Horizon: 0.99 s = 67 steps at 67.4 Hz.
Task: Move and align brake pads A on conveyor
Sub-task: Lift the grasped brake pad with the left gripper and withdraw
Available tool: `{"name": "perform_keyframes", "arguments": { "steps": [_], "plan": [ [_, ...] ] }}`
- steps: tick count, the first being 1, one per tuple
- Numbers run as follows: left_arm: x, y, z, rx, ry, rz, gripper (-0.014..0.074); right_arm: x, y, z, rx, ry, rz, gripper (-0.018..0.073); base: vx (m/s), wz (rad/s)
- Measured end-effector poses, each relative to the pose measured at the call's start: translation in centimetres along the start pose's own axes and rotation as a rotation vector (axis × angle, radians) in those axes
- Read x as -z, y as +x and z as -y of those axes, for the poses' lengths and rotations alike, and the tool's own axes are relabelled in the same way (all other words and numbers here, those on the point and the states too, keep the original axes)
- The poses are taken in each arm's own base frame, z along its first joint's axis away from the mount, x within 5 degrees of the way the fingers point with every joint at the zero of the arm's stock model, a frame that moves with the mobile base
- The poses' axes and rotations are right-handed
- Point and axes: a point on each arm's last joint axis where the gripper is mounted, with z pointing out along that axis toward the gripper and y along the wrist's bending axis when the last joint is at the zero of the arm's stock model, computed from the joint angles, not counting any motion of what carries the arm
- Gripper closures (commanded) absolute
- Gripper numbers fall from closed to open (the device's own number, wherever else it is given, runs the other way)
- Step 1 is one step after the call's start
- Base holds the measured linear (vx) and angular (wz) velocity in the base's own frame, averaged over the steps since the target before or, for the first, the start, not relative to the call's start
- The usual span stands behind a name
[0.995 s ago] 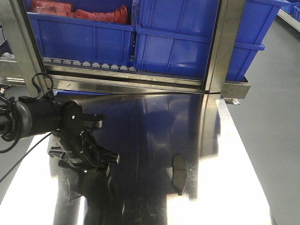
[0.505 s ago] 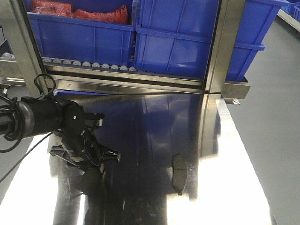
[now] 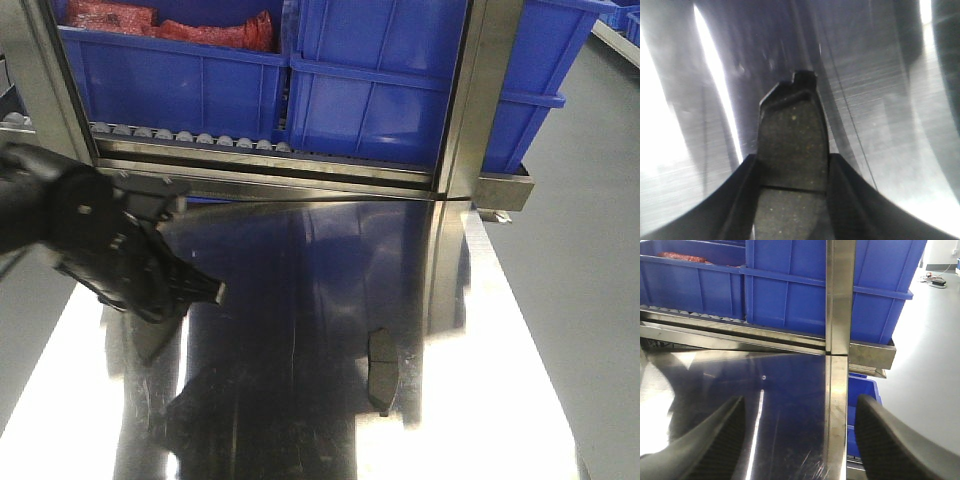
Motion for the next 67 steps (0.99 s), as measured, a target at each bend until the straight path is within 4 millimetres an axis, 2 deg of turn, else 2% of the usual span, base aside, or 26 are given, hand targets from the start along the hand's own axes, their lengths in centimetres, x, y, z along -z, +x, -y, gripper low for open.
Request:
{"name": "perform_keyframes", "arguments": {
  "steps": [6,17,37,49,56,67],
  "plan": [
    [3.3,1.2,-0.5,-0.020,-0.009,0.067,0.0603,0.0,0.0,0.0,0.000,0.000,0.000,0.0110,0.00,0.00],
    [7.6,4.5,-1.5,-0.037,-0.028,0.149,0.0603,0.0,0.0,0.0,0.000,0.000,0.000,0.0110,0.00,0.00],
    [14.6,12.4,-3.1,-0.029,0.002,0.416,0.0603,0.0,0.0,0.0,0.000,0.000,0.000,0.0110,0.00,0.00],
    [16.1,16.9,-3.9,-0.025,0.023,0.575,0.0603,0.0,0.0,0.0,0.000,0.000,0.000,0.0110,0.00,0.00],
    [15.8,19.2,-4.2,-0.025,0.037,0.655,0.0603,0.0,0.0,0.0,0.000,0.000,0.000,0.0110,0.00,0.00],
    [14.3,21.9,-4.5,-0.028,0.049,0.727,0.0603,0.0,0.0,0.0,0.000,0.000,0.000,0.0110,0.00,0.00]
  ]
}}
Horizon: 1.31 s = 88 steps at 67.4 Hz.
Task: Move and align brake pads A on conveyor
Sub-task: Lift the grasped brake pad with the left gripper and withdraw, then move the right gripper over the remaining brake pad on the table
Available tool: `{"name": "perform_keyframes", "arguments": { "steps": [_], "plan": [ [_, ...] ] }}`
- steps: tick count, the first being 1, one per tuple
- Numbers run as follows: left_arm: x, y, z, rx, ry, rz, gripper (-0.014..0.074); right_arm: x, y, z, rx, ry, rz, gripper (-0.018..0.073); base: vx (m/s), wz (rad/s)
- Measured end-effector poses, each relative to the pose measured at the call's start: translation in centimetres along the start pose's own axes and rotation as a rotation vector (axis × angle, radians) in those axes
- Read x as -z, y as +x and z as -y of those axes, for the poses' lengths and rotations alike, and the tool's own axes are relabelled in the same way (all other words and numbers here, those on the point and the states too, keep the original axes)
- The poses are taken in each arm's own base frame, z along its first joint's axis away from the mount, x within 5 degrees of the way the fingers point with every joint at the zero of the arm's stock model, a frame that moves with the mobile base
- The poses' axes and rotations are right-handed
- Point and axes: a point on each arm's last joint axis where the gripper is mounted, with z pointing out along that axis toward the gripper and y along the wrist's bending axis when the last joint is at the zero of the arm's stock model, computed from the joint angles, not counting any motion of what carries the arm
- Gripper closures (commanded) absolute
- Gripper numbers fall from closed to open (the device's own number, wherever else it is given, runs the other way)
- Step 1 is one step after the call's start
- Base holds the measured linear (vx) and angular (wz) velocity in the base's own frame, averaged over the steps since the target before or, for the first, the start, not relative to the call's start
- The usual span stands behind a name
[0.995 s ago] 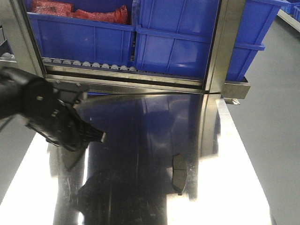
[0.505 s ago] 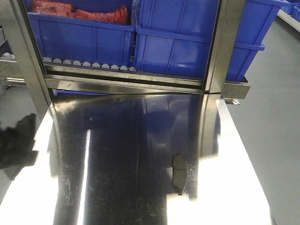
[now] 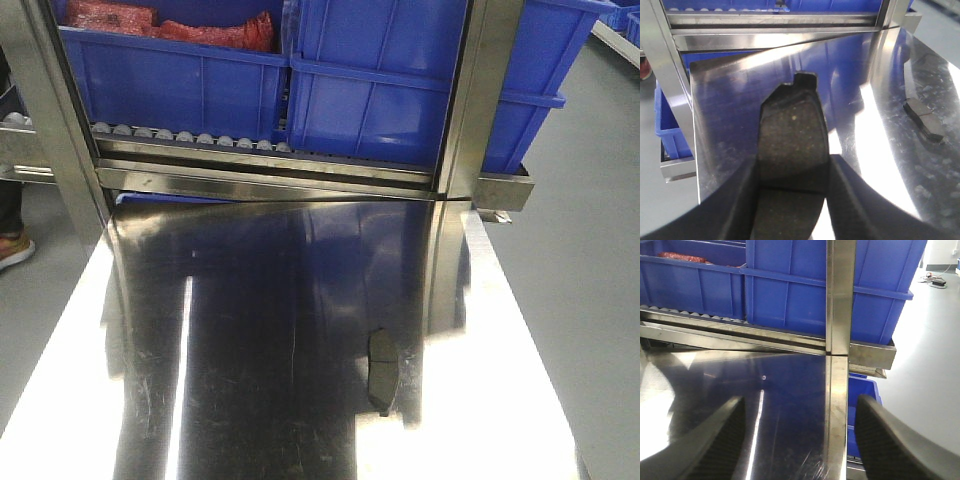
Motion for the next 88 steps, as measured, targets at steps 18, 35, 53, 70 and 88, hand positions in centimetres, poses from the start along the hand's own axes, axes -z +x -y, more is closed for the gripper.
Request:
{"name": "perform_keyframes", "arguments": {
  "steps": [18,35,53,70,88],
  "plan": [
    [0.5,1.8,-0.2,0.002,0.006,0.042,0.0604,0.0,0.0,0.0,0.000,0.000,0.000,0.0110,0.00,0.00],
    [0.5,1.8,-0.2,0.003,0.006,0.045,0.0602,0.0,0.0,0.0,0.000,0.000,0.000,0.0110,0.00,0.00],
    [0.5,1.8,-0.2,0.003,0.006,0.045,0.0602,0.0,0.0,0.0,0.000,0.000,0.000,0.0110,0.00,0.00],
    [0.5,1.8,-0.2,0.003,0.006,0.045,0.0602,0.0,0.0,0.0,0.000,0.000,0.000,0.0110,0.00,0.00],
    [0.5,1.8,-0.2,0.003,0.006,0.045,0.0602,0.0,0.0,0.0,0.006,0.003,0.000,0.0110,0.00,0.00]
  ]
}}
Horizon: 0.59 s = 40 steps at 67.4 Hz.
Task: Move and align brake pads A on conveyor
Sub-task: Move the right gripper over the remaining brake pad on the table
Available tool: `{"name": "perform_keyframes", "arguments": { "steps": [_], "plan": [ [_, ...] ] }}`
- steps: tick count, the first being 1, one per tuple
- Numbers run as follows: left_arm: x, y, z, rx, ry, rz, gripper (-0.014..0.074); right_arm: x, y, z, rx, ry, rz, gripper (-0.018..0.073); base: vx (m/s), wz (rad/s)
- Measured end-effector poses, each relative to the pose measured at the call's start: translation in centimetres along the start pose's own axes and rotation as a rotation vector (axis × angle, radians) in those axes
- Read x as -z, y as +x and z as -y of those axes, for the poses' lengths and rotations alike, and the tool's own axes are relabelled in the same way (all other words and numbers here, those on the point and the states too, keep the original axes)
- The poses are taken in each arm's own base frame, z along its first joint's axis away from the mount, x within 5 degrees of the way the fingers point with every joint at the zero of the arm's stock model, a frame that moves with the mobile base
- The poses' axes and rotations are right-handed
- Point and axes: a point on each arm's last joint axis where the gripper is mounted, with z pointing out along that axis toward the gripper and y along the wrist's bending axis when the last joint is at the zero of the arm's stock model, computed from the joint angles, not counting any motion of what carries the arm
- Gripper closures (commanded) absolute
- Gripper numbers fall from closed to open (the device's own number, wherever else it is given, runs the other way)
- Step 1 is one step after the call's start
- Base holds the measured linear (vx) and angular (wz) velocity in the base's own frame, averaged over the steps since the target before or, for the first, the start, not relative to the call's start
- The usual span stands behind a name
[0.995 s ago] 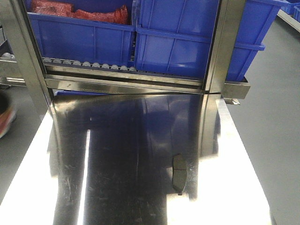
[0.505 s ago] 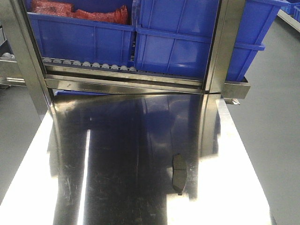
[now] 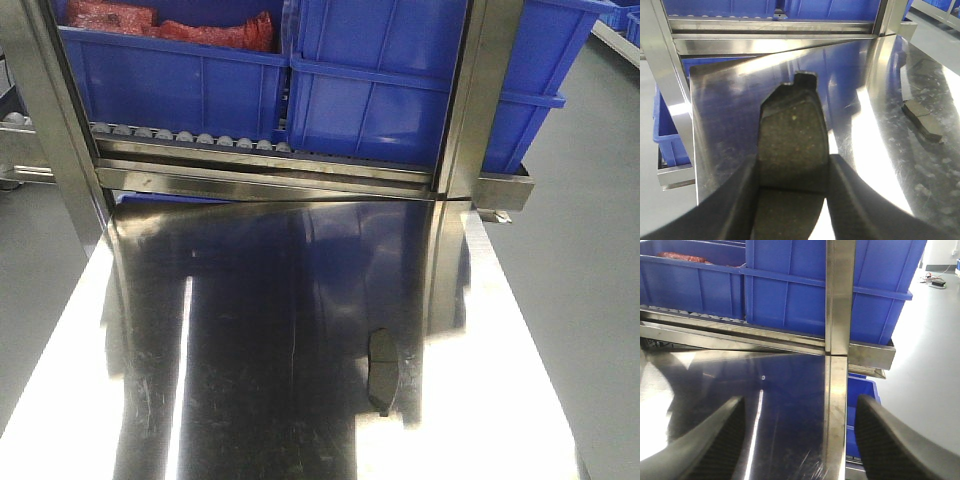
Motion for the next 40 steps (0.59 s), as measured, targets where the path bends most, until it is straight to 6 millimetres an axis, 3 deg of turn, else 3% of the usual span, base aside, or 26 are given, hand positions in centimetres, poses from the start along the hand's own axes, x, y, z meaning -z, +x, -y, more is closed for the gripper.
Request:
{"name": "perform_keyframes", "arguments": {
  "steps": [16,24,40],
  "plan": [
    [0.0,0.0,0.0,0.000,0.000,0.000,0.0602,0.0,0.0,0.0,-0.024,0.003,0.000,0.0110,0.00,0.00],
    [0.0,0.0,0.0,-0.001,0.000,0.000,0.0602,-0.7,-1.0,0.0,-0.038,0.005,-0.052,0.0110,0.00,0.00],
    [0.0,0.0,0.0,-0.001,0.000,0.000,0.0602,-6.0,-3.2,-0.3,-0.057,0.033,-0.416,0.0110,0.00,0.00]
  ]
}}
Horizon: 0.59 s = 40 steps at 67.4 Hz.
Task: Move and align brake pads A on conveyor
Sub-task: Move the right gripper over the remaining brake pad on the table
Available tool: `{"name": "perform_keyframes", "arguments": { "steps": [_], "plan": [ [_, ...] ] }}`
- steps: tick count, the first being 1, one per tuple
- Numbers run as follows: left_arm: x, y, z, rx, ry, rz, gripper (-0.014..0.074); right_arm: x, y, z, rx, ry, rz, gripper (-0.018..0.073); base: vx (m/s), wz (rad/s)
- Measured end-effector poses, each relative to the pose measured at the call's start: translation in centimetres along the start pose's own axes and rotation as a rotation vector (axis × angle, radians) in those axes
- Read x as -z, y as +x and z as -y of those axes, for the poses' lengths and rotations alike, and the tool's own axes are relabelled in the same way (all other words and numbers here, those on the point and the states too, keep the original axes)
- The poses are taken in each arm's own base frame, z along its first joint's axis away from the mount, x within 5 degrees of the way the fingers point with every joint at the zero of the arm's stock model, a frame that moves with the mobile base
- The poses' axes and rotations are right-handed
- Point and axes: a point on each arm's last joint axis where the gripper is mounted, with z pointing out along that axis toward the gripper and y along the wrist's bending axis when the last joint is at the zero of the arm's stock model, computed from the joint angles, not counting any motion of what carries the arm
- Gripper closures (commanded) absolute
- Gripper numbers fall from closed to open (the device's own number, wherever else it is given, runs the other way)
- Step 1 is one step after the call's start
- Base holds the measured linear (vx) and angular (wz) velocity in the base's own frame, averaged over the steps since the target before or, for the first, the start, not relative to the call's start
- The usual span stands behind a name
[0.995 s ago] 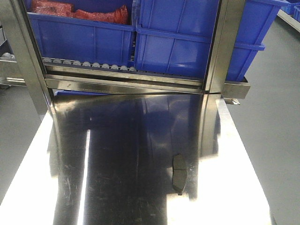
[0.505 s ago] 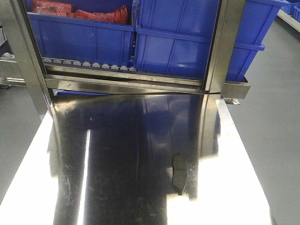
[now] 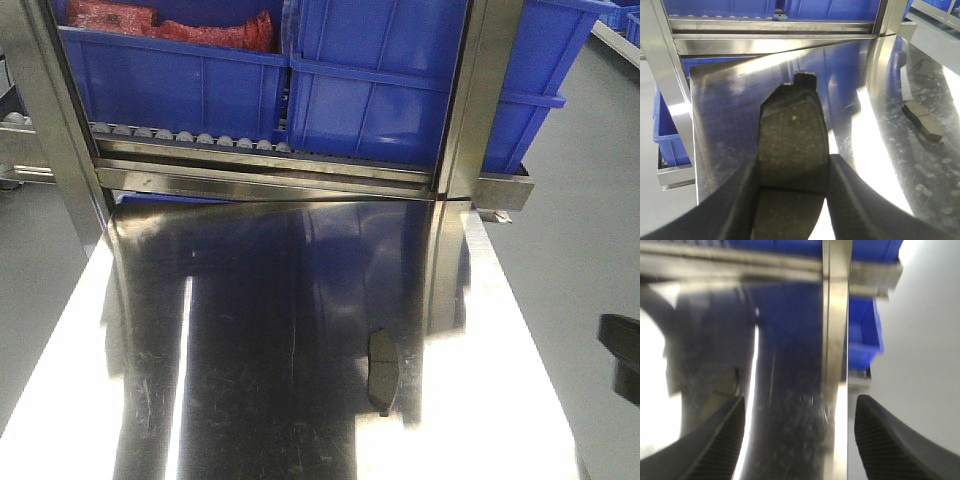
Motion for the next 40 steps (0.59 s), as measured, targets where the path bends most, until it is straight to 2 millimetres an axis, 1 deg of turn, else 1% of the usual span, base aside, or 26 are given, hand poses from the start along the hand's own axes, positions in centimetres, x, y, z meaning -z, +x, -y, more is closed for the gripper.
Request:
{"name": "perform_keyframes", "arguments": {
  "steps": [6,8,12,16,25,32,40],
  "plan": [
    [0.0,0.0,0.0,0.000,0.000,0.000,0.0602,-2.0,-1.3,-0.2,-0.002,0.015,-0.127,0.0110,0.00,0.00],
    [0.0,0.0,0.0,0.000,0.000,0.000,0.0602,-3.0,-1.5,-0.3,-0.004,0.019,-0.181,0.0110,0.00,0.00],
    [0.0,0.0,0.0,0.000,0.000,0.000,0.0602,-4.6,-1.9,-0.5,-0.011,0.023,-0.264,0.0110,0.00,0.00],
    [0.0,0.0,0.0,0.000,0.000,0.000,0.0602,-6.4,-1.9,-0.6,-0.019,0.027,-0.351,0.0110,0.00,0.00],
    [0.0,0.0,0.0,0.000,0.000,0.000,0.0602,-10.2,-0.9,-0.8,-0.029,0.040,-0.525,0.0110,0.00,0.00],
    [0.0,0.0,0.0,0.000,0.000,0.000,0.0602,-12.4,0.0,-1.0,-0.044,0.042,-0.611,0.0110,0.00,0.00],
    [0.0,0.0,0.0,0.000,0.000,0.000,0.0602,-14.1,0.9,-1.2,-0.072,0.036,-0.675,0.0110,0.00,0.00]
  ]
}}
